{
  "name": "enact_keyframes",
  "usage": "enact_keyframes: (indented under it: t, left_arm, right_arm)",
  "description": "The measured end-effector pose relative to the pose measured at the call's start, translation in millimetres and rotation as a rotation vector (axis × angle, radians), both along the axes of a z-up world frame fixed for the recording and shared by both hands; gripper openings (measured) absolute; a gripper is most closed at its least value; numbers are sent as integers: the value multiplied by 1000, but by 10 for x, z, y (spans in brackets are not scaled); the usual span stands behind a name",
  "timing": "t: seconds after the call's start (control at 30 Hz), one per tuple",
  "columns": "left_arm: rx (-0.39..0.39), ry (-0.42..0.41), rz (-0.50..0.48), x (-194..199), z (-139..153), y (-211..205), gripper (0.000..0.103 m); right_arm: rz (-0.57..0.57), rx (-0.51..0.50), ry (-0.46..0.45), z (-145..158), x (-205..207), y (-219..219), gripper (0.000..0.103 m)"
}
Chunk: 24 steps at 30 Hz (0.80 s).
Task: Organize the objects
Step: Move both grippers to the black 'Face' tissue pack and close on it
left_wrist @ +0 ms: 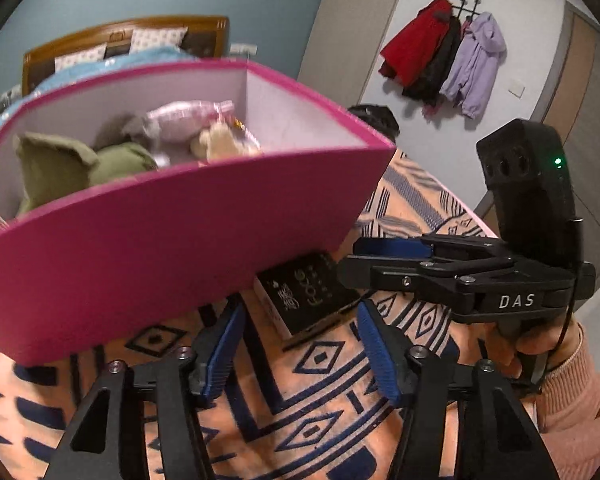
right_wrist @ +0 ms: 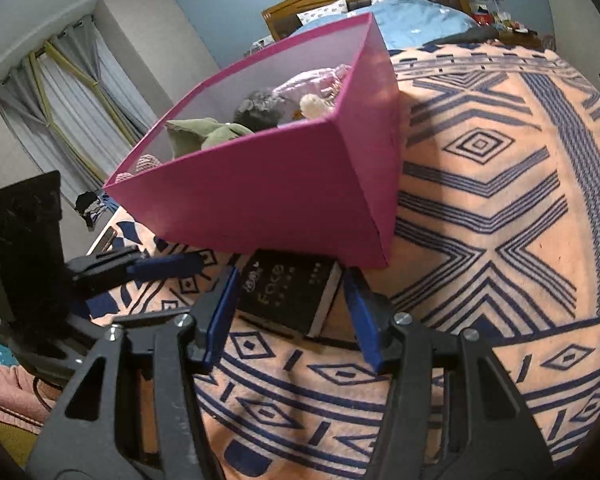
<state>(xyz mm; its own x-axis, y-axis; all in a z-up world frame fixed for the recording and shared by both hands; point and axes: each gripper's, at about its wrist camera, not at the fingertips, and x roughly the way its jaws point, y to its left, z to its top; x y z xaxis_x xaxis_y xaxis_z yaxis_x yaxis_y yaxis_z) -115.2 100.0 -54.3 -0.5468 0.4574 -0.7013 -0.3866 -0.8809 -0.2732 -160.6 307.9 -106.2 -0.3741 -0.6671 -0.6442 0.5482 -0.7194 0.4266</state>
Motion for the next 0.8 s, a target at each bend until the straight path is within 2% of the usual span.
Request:
enact_keyframes:
  t: [0.13, 0.33, 0.47, 0.8]
  left_arm:
    - [15, -52, 2, -54, -106, 33, 45]
    - [28, -85, -2, -97, -170, 51, 37]
    - [42, -108, -5, -126, -206, 47, 36]
    - [39, -105, -13, -108, -152, 101, 36]
  right_arm:
    - [1, -14, -29, -55, -55, 12, 56]
    - [8, -25, -74, -163, -120, 5, 45]
    - [15, -42, -97, -220, -129, 5, 38]
    - [13, -39, -82, -173, -59, -6, 38]
